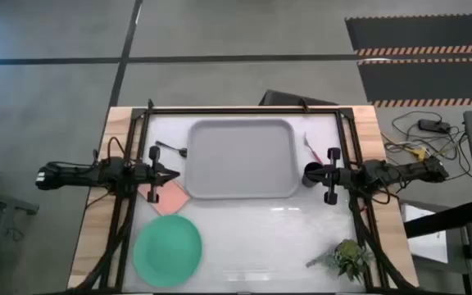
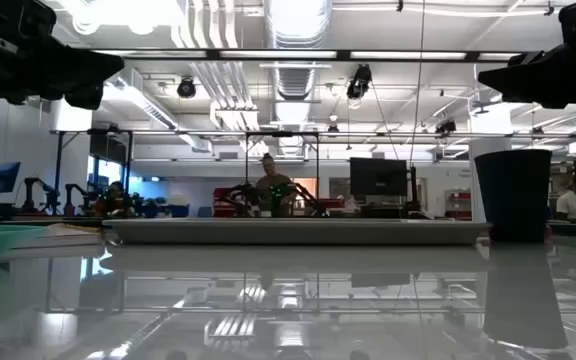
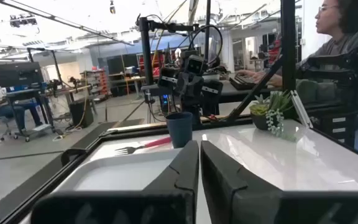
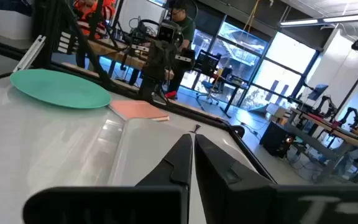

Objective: Pick and place plate/cup/fork/spoon on tray

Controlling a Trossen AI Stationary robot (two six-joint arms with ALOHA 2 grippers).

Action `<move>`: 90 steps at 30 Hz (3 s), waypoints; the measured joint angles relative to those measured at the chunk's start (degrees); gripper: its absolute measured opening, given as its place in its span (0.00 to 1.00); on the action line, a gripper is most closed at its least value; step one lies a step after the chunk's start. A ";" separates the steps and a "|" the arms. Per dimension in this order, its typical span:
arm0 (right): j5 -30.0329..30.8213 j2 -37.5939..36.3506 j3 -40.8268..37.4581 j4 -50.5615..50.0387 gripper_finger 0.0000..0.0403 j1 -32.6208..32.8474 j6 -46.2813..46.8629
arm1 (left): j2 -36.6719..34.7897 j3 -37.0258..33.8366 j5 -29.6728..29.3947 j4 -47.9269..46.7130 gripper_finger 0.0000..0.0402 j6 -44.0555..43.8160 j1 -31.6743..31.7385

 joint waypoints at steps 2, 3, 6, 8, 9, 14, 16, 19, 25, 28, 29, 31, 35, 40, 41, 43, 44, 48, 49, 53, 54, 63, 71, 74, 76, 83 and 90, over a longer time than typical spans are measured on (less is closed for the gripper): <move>0.00 -0.01 0.00 0.00 0.02 0.00 0.01 | 0.00 0.00 0.01 0.00 0.00 0.00 0.00; 0.00 0.00 0.00 0.00 0.02 0.01 0.01 | 0.00 0.00 -0.01 0.00 0.00 0.00 0.00; 0.00 0.00 0.00 0.00 0.02 -0.01 -0.01 | 0.00 0.00 -0.01 0.00 0.00 -0.01 0.00; 0.00 -0.02 0.00 0.00 0.02 0.01 0.01 | 0.00 0.00 -0.01 0.00 0.00 0.00 -0.02; 0.00 0.00 0.00 0.01 0.02 -0.01 0.00 | 0.00 0.00 0.00 0.00 0.00 -0.01 -0.02; 0.00 -0.01 0.00 0.00 0.02 -0.01 0.01 | 0.00 0.00 -0.01 0.00 0.00 0.00 -0.02; 0.00 -0.01 0.00 0.00 0.02 0.00 0.00 | 0.00 0.00 0.01 0.00 0.00 0.00 -0.02; 0.00 -0.02 0.00 0.00 0.02 -0.01 0.01 | 0.00 0.00 -0.01 0.00 0.00 0.00 -0.02; 0.00 0.00 0.00 0.00 0.02 0.00 0.01 | 0.00 0.00 -0.01 0.00 0.00 -0.02 -0.02; 0.00 -0.02 0.00 0.00 0.02 -0.01 0.01 | 0.00 0.00 0.01 0.00 0.00 0.00 -0.02; 0.00 -0.01 0.00 0.00 0.02 0.00 0.01 | 0.00 0.00 -0.01 0.00 0.00 0.00 -0.02; 0.00 0.00 0.00 0.01 0.02 0.01 0.01 | 0.00 0.00 -0.01 0.00 0.00 0.00 -0.04; 0.00 -0.01 0.00 0.00 0.02 0.00 0.00 | 0.00 0.00 0.00 0.00 0.00 0.00 -0.07; 0.00 -0.01 0.00 0.00 0.02 0.00 0.00 | 0.00 0.00 -0.01 0.00 0.00 0.00 -0.07; 0.00 -0.01 0.00 0.00 0.02 0.00 0.01 | 0.00 0.00 0.00 0.00 0.00 0.00 -0.07; 0.00 0.00 0.00 0.00 0.02 -0.01 0.01 | 0.00 0.00 0.00 0.00 0.00 0.00 -0.07; 0.00 -0.01 0.00 0.00 0.02 0.00 0.01 | 0.00 0.00 0.01 0.00 0.00 0.00 -0.07; 0.00 -0.02 0.00 0.00 0.02 0.01 -0.01 | 0.00 0.00 0.01 0.00 0.00 0.00 -0.07; 0.00 -0.02 0.00 0.00 0.02 0.01 0.01 | 0.00 0.00 0.01 0.00 0.00 0.00 -0.05; 0.00 0.00 0.00 0.00 0.02 0.00 0.01 | 0.00 0.00 0.00 0.00 0.00 0.00 -0.04; 0.00 0.00 0.00 0.00 0.02 -0.01 0.01 | 0.00 0.00 0.00 0.00 0.00 0.00 -0.04; 5.36 0.00 0.00 1.39 0.02 -0.01 -2.55 | 0.00 0.00 -0.01 0.00 0.00 0.02 0.00; 5.97 0.00 0.00 3.90 0.02 -0.03 -3.15 | 0.00 0.00 -0.07 3.97 0.00 -0.78 -0.02; -0.06 0.00 0.00 5.87 0.02 0.01 13.88 | -0.01 0.00 0.15 11.00 0.00 -10.03 -0.07; -5.08 0.00 0.00 9.15 0.02 0.03 29.08 | -0.09 -0.02 0.14 16.69 0.00 -17.92 -0.07; -3.98 0.00 0.00 17.89 0.02 0.01 47.22 | -0.09 -0.02 0.18 27.30 0.00 -28.47 -0.07; -2.95 0.21 0.00 18.18 0.02 0.01 46.79 | 1.84 -0.02 -0.01 28.13 0.00 -30.01 -0.09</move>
